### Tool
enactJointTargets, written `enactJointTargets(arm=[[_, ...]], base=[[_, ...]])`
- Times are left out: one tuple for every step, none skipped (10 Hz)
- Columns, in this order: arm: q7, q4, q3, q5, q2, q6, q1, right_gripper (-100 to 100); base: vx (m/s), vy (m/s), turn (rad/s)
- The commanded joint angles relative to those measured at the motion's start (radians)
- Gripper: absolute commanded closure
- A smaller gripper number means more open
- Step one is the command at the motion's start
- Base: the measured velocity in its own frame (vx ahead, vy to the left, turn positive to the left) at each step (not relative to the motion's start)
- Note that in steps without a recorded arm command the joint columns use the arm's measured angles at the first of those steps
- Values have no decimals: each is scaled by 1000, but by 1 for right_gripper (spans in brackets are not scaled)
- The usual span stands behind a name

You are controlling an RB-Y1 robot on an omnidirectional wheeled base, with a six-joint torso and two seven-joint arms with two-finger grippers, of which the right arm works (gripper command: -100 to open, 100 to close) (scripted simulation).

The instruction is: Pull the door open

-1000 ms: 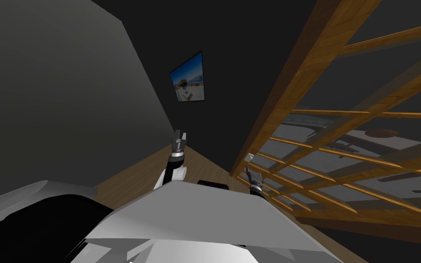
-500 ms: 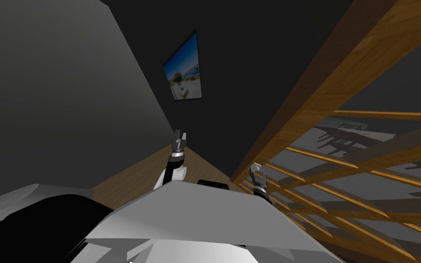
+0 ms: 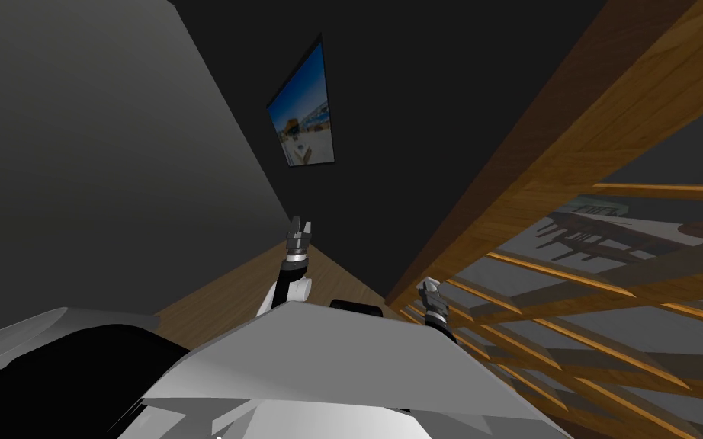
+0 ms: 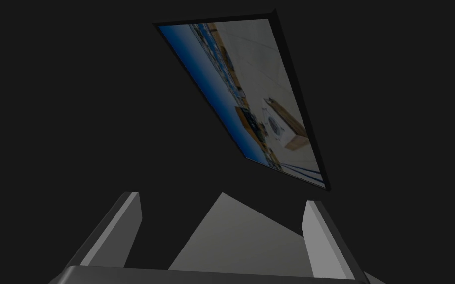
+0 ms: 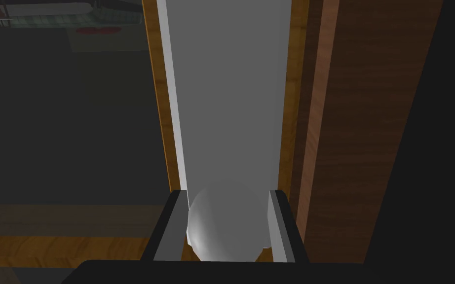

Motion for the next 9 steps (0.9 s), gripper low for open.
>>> enactJointTargets(arm=[[0, -1, 0, 0, 0, -2, 0, 100], [0, -1, 0, 0, 0, -2, 0, 100], [0, -1, 0, 0, 0, -2, 0, 100], [-35, 2, 3, -1, 2, 2, 1, 100], [-46, 2, 3, -1, 2, 2, 1, 100], [-73, 2, 4, -2, 2, 2, 0, 100], [-94, 2, 5, -3, 2, 2, 0, 100], [-116, 2, 6, -3, 2, 2, -1, 100], [-137, 2, 7, -4, 2, 2, -1, 100]], base=[[-17, 7, 0], [-7, 3, -1], [0, 0, 0], [-12, 0, 12], [-20, -2, 10], [-24, 1, 11], [-24, 1, 12], [-22, -1, 8], [-21, 0, 10]])
